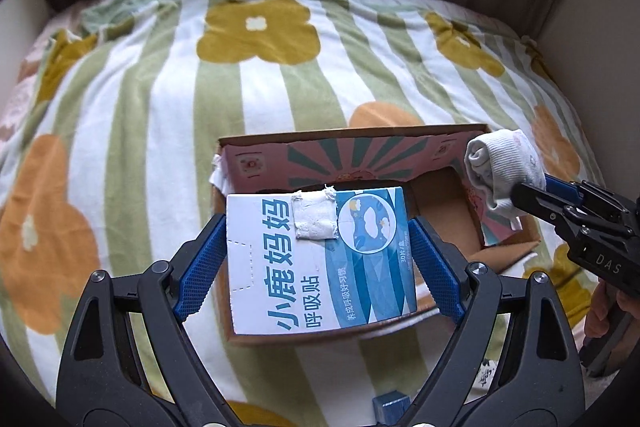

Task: Organize objects
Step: 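Carry both items over the pink box and open both tools to drop them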

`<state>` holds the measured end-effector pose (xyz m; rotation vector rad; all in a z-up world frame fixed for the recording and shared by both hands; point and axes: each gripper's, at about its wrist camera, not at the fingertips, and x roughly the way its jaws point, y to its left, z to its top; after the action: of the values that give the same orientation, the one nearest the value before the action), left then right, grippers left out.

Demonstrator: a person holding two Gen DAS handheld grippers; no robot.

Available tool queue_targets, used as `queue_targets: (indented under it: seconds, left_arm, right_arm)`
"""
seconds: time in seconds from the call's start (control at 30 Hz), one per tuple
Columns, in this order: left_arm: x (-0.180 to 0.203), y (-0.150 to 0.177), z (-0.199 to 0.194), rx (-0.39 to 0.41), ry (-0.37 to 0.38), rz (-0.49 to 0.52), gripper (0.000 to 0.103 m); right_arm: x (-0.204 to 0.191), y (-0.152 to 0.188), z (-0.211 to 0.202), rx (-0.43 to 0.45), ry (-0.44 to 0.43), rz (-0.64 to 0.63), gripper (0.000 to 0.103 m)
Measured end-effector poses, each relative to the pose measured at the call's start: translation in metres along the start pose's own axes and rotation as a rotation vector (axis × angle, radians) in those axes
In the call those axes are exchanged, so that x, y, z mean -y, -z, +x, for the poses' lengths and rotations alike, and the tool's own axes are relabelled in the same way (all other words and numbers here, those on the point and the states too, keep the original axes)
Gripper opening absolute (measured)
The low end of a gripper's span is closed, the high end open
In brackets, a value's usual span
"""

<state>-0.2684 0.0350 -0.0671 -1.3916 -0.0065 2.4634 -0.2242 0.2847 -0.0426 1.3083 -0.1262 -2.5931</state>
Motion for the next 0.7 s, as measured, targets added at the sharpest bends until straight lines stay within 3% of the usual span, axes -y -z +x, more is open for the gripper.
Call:
queue_targets:
  seconds: [0.27,0.5,0.6,0.63,0.67,0.7]
  left_arm:
    - [0.000,-0.013,0.063,-0.105,-0.029,0.010,0.087]
    - [0.005,-0.012,0.077,-0.116,-0.012,0.028,0.088]
    - [0.013,-0.013,0.072,-0.100,-0.015,0.073,0.092]
    - [0.015,-0.013,0.068,-0.089,-0.033,0.090,0.102]
    - [0.017,-0.013,0.063,-0.071,-0.044,0.104,0.103]
    - [0.018,-0.013,0.060,-0.063,-0.050,0.109,0.103]
  right_arm:
    - [0.015,-0.003,0.049,-0.104,0.049,-0.019,0.035]
    - [0.021,-0.003,0.061,-0.113,0.038,0.002,0.035]
    - [0.023,-0.007,0.059,-0.091,0.044,0.007,0.048]
    - [0.024,-0.008,0.059,-0.096,0.054,0.010,0.066]
    - [0.024,-0.008,0.057,-0.092,0.056,0.014,0.085]
    - [0.025,-0.008,0.055,-0.078,0.054,0.019,0.089]
